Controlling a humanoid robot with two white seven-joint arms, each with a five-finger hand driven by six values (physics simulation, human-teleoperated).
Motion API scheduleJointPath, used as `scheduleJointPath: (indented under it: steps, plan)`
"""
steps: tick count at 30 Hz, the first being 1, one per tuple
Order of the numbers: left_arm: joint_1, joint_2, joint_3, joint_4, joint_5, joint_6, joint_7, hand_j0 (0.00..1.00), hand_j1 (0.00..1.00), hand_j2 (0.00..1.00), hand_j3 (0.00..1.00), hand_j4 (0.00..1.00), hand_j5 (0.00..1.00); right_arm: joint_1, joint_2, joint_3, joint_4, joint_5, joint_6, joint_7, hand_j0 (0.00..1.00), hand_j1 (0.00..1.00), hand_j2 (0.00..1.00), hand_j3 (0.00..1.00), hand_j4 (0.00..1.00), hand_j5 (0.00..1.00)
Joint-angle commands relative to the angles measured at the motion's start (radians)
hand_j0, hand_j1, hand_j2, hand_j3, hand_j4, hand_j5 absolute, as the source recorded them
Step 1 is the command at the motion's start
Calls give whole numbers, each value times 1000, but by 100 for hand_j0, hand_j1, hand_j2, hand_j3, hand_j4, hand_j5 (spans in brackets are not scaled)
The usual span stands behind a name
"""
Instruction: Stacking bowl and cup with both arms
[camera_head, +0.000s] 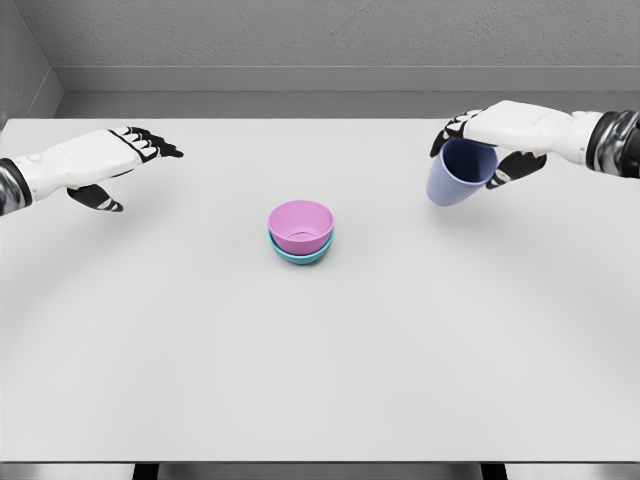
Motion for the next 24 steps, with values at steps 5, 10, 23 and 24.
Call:
scheduleJointPath:
  steps: [5, 10, 23, 24]
  plan:
    - [0, 16, 1, -2, 9, 1, 1, 100, 100, 100, 100, 100, 100, -9, 2, -1, -48, -3, -2, 0, 64, 64, 64, 64, 64, 64]
    - [0, 18, 1, 0, 7, 1, 1, 100, 100, 100, 100, 100, 100, -20, 11, 0, -58, -3, 0, 0, 64, 64, 64, 64, 64, 64]
    - [0, 18, 1, -2, 7, 1, 2, 100, 100, 100, 100, 100, 100, -52, 71, 11, -100, -3, -6, 0, 64, 64, 64, 64, 64, 64]
    - [0, 18, 1, -2, 7, 1, 1, 100, 100, 100, 100, 100, 100, -52, 79, 11, -101, -3, -6, 0, 64, 64, 64, 64, 64, 64]
